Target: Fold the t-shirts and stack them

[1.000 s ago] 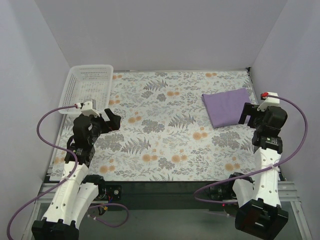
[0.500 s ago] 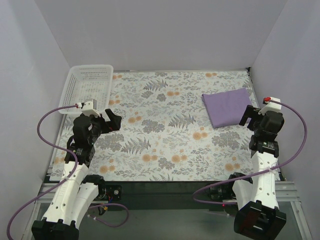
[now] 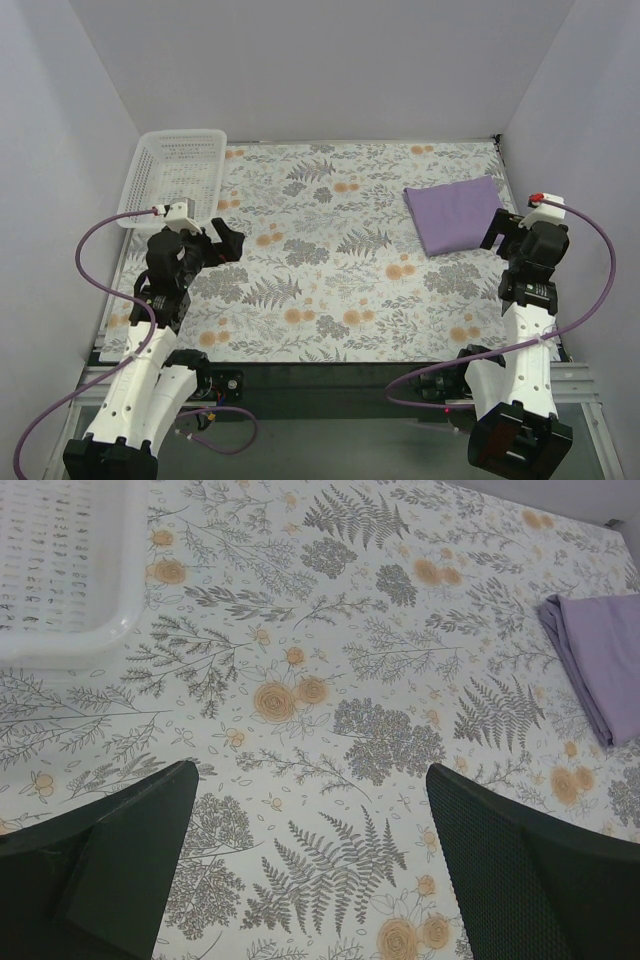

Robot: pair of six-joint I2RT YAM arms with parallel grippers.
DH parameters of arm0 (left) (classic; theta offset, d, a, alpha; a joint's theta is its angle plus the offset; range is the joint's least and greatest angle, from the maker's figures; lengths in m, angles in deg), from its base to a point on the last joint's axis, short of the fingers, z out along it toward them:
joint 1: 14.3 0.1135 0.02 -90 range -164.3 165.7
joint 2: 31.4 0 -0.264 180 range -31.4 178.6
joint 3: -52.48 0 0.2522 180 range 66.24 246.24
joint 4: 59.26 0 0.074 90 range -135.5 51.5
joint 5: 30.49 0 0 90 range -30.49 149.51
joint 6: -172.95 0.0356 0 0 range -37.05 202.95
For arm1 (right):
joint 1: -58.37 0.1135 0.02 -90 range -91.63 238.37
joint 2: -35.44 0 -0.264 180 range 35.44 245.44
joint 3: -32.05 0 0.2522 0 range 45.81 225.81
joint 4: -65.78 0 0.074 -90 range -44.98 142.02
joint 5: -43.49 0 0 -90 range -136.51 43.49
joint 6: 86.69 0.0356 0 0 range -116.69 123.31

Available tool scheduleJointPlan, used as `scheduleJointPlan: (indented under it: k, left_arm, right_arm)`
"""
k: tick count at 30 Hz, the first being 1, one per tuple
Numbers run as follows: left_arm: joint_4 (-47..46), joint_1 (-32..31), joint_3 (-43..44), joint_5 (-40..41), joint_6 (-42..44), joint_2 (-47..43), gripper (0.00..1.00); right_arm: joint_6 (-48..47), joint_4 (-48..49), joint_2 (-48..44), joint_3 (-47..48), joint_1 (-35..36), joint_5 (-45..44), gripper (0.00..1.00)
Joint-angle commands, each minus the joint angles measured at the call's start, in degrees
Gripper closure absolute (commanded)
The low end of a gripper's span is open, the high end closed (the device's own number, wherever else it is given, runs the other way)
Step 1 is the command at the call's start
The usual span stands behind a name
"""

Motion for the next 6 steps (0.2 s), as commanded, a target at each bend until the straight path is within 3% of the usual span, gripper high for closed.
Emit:
scheduleJointPlan:
  k: [1, 6]
  left_arm:
    - [-0.68, -0.11, -0.53, -0.71, 0.92, 0.09, 0.02]
    - [-0.68, -0.11, -0.45, -0.71, 1.01, 0.18, 0.02]
  right_arm:
    - [0.10, 3.62, -0.39, -0.66, -0.08, -1.33, 0.03]
    - [-3.31, 4.14, -0.21, -1.01, -0.08, 0.86, 0.02]
